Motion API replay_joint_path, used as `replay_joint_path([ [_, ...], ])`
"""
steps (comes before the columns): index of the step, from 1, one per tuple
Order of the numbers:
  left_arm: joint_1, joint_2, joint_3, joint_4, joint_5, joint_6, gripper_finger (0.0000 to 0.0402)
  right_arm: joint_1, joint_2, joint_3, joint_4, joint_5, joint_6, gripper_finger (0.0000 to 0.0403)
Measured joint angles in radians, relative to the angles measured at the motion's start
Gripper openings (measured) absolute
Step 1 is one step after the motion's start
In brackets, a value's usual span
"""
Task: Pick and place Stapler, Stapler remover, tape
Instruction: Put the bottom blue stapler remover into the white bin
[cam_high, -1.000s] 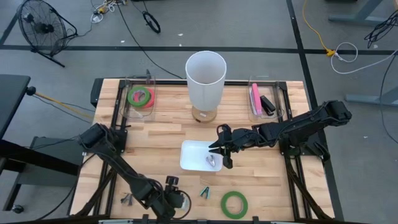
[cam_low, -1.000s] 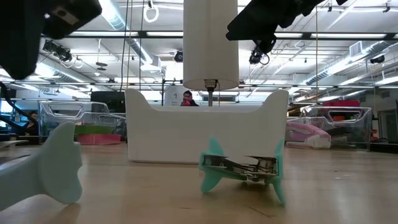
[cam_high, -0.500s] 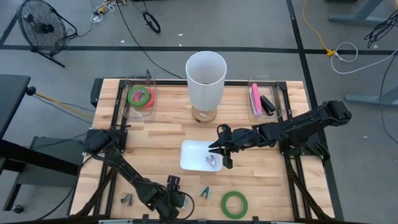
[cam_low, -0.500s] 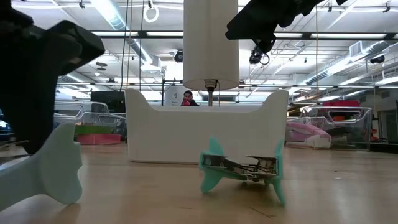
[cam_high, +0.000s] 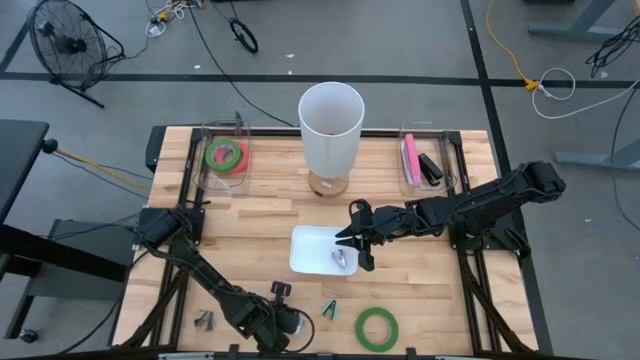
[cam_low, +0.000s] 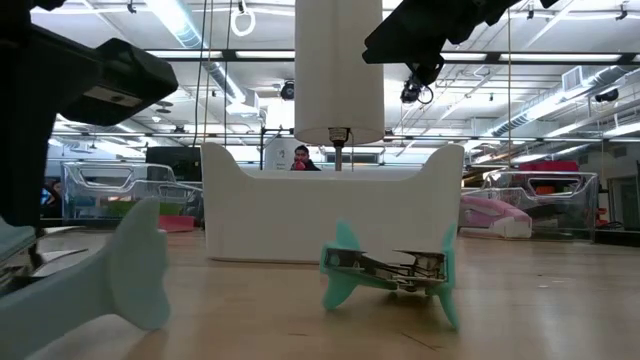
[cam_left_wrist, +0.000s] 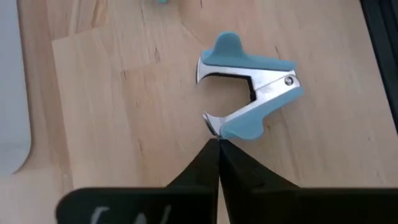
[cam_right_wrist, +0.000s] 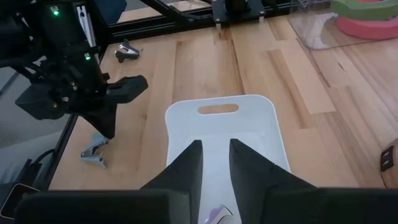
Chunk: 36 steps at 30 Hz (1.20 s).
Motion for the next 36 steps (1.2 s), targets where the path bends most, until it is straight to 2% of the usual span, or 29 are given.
replay_joint_path([
  [6,0.000,0.000,0.000,0.000,-0.008,-0.009,0.0006,0.000,0.000,0.000,0.000,0.000,-0.001,0.0081],
  [9,0.000,-0.002,0.000,0.001,-0.025,-0.031,0.0014,0.000,0.000,0.000,0.000,0.000,-0.001,0.0081],
  [12,0.001,-0.002,0.000,0.001,0.010,-0.039,0.0028,0.000,0.000,0.000,-0.001,0.000,-0.001,0.0081],
  [17,-0.006,-0.002,0.000,0.017,0.048,-0.039,0.0067,0.000,0.000,0.000,-0.001,0.000,0.000,0.0081],
  [22,-0.007,-0.002,0.000,0.082,0.032,-0.032,0.0124,0.000,0.000,0.000,-0.002,0.000,0.002,0.0081],
  [29,-0.006,-0.002,0.000,0.072,-0.019,-0.029,0.0195,0.000,0.000,0.000,-0.002,0.000,0.002,0.0081],
  [36,-0.004,-0.002,0.000,0.127,-0.048,0.016,0.0224,0.000,0.000,0.000,-0.002,0.000,0.001,0.0081],
])
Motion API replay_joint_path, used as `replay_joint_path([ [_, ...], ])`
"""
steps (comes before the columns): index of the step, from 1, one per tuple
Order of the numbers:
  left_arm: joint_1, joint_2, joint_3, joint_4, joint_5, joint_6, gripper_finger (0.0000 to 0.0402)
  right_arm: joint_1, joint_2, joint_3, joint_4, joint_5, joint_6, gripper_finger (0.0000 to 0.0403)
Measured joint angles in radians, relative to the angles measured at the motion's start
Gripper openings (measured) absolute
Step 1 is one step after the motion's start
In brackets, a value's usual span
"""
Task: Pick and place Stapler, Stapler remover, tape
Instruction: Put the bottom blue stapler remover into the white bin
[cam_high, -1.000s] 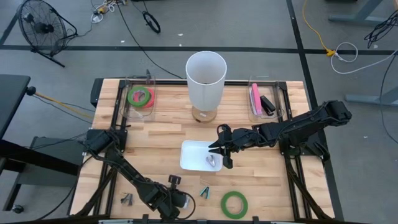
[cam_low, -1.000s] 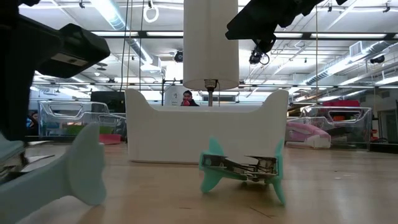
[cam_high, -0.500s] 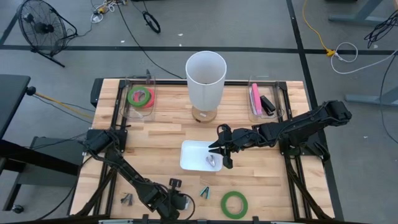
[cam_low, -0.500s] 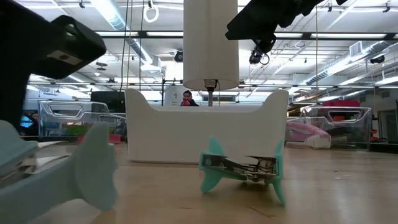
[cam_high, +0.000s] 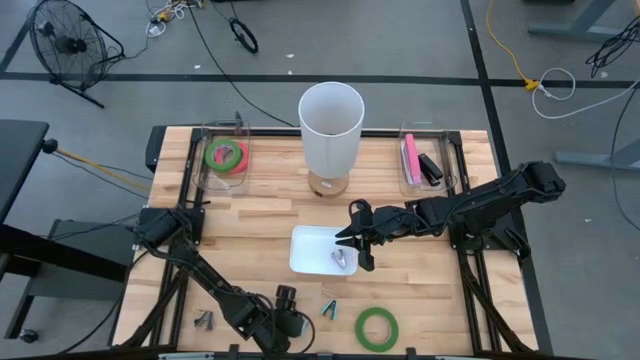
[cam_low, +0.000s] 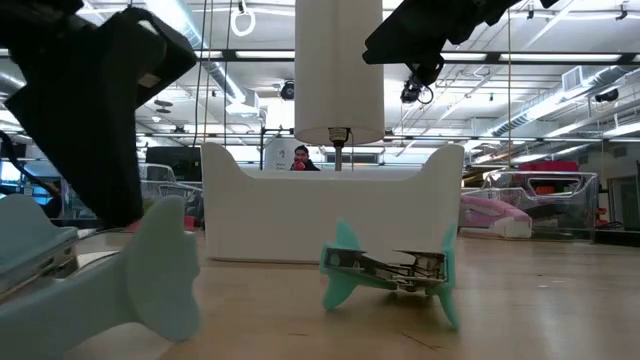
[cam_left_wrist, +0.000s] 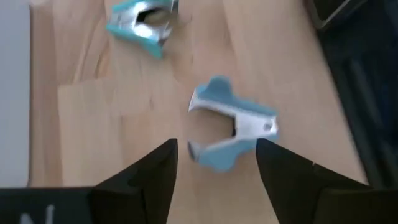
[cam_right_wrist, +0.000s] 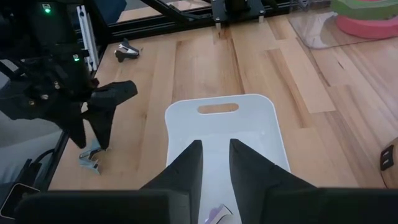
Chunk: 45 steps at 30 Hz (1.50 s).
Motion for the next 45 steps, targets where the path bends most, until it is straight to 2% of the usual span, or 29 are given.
replay_joint_path([
  [19,0.028,0.050,0.005,0.074,0.042,0.057,0.0206,0.000,0.000,0.000,-0.001,0.000,-0.002,0.0081],
  [23,0.033,0.050,0.005,0.057,0.045,0.050,0.0158,0.000,0.000,0.000,-0.001,0.000,-0.002,0.0081],
  [28,0.033,0.051,0.002,0.009,0.051,0.052,0.0039,0.000,0.000,0.000,-0.001,0.000,-0.001,0.0081],
  [30,0.031,0.058,0.000,0.008,0.054,0.052,0.0011,0.000,0.000,0.000,0.001,0.000,-0.001,0.0081],
  [40,0.028,0.058,0.000,0.005,0.035,0.039,0.0003,0.000,0.000,0.000,0.003,0.000,0.000,0.0081],
  [45,0.029,0.058,0.000,0.006,0.013,0.032,0.0025,0.000,0.000,0.000,0.002,0.000,0.000,0.0081],
])
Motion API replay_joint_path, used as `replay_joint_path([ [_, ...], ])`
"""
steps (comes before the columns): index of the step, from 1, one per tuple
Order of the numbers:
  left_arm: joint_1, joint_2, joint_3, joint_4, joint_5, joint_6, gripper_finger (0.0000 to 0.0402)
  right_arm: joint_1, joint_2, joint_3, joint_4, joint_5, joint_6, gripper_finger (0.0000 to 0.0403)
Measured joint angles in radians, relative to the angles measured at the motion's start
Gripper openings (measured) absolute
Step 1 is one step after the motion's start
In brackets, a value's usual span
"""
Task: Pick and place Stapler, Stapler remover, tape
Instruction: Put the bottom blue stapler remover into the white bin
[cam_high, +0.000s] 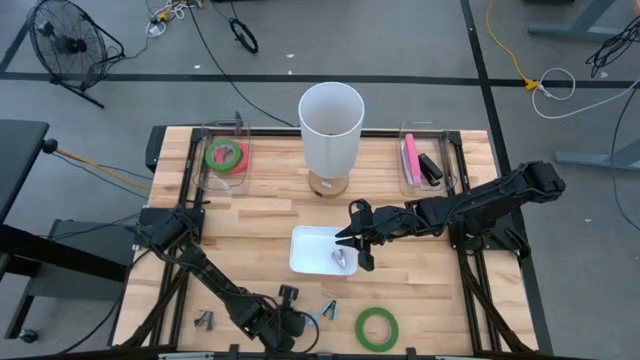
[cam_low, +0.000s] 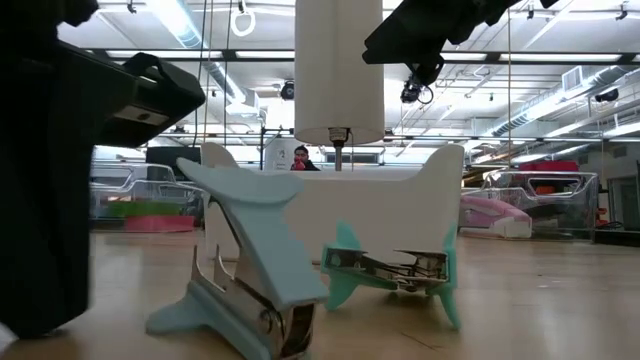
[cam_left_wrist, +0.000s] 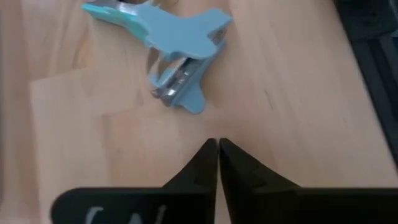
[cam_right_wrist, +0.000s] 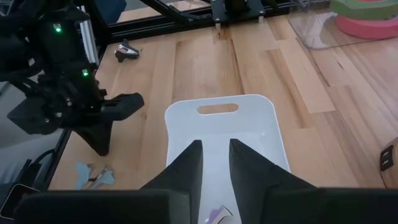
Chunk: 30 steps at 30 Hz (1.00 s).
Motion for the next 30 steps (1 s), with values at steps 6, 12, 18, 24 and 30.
replay_joint_path([
  [6,0.004,-0.003,-0.002,-0.011,-0.070,0.000,0.0078,0.000,0.000,0.000,0.000,0.000,0.000,0.0081],
  [12,0.010,-0.011,-0.002,-0.030,-0.087,-0.006,0.0149,0.000,0.000,0.000,-0.001,0.000,0.000,0.0081],
  [18,0.010,-0.018,-0.002,0.007,-0.080,0.002,0.0203,0.000,0.000,0.000,-0.002,0.000,0.000,0.0081],
  [24,0.013,-0.028,0.000,0.071,-0.088,0.058,0.0226,0.000,0.000,0.000,-0.002,0.000,0.000,0.0081],
  [30,0.043,-0.029,0.001,0.114,-0.070,0.099,0.0227,0.000,0.000,0.000,-0.002,0.000,0.000,0.0081],
])
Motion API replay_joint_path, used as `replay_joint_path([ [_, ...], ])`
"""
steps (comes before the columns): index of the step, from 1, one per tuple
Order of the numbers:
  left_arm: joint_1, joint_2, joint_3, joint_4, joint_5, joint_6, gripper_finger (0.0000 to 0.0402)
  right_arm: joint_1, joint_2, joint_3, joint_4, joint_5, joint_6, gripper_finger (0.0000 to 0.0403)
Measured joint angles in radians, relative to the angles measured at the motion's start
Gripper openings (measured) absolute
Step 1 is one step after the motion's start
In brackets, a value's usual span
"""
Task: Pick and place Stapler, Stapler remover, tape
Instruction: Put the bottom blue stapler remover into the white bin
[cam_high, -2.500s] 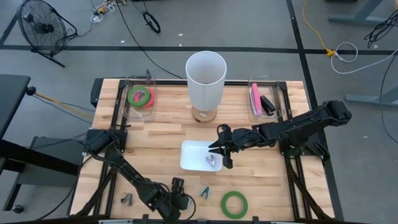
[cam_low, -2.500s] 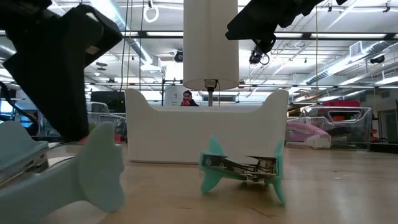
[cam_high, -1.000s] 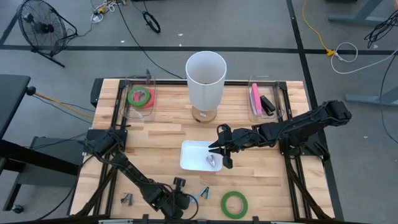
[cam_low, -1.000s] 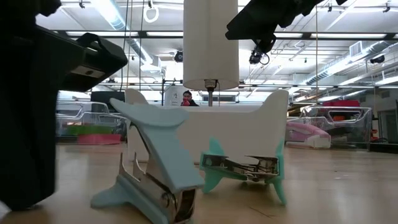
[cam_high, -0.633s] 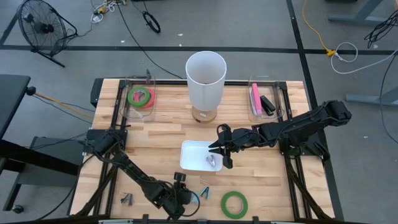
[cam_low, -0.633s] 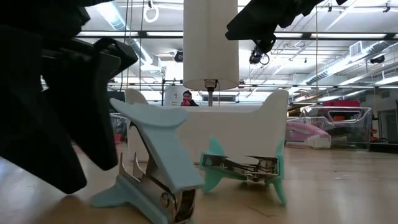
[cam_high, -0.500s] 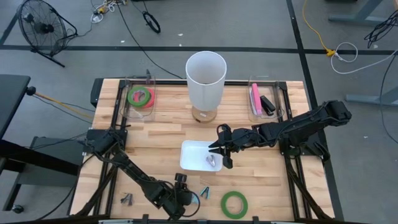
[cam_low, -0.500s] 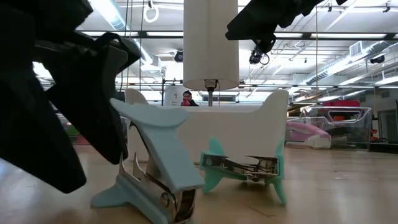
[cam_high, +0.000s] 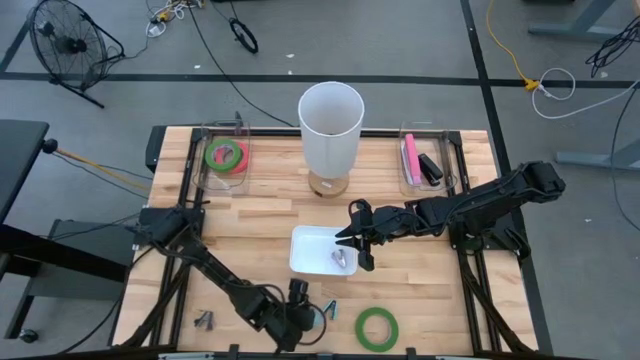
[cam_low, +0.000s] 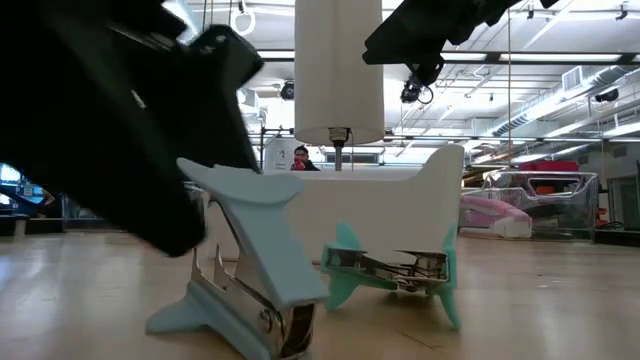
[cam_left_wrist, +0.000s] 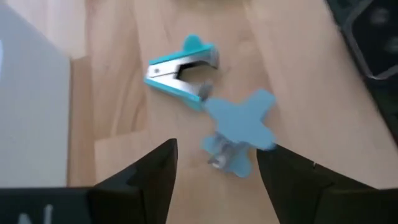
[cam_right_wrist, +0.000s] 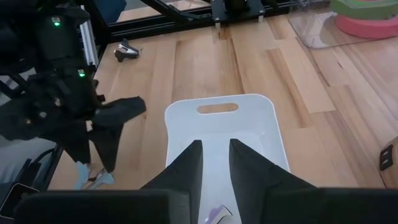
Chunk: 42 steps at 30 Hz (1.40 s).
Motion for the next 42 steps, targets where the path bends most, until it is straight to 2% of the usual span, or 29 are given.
replay_joint_path([
  [7,0.041,0.002,0.000,0.048,0.086,0.050,0.0225,0.000,0.000,0.000,0.000,0.000,0.000,0.0081],
  [13,0.050,0.003,0.000,0.133,0.199,0.107,0.0196,0.000,0.000,0.000,0.000,0.000,0.000,0.0081],
  [18,0.049,0.003,0.000,0.140,0.192,0.107,0.0182,0.000,0.000,0.000,0.000,0.000,0.000,0.0081],
  [31,0.060,0.005,-0.014,0.175,0.186,0.105,0.0180,0.000,0.000,0.000,0.001,0.000,0.000,0.0081],
  [33,0.061,0.005,-0.014,0.175,0.190,0.105,0.0169,0.000,0.000,0.000,0.001,0.000,0.000,0.0081],
  [37,0.061,0.005,-0.014,0.175,0.186,0.104,0.0111,0.000,0.000,0.000,0.001,0.000,0.000,0.0081],
  [42,0.060,0.005,-0.014,0.173,0.189,0.105,0.0109,0.000,0.000,0.000,0.000,0.000,0.000,0.0081],
])
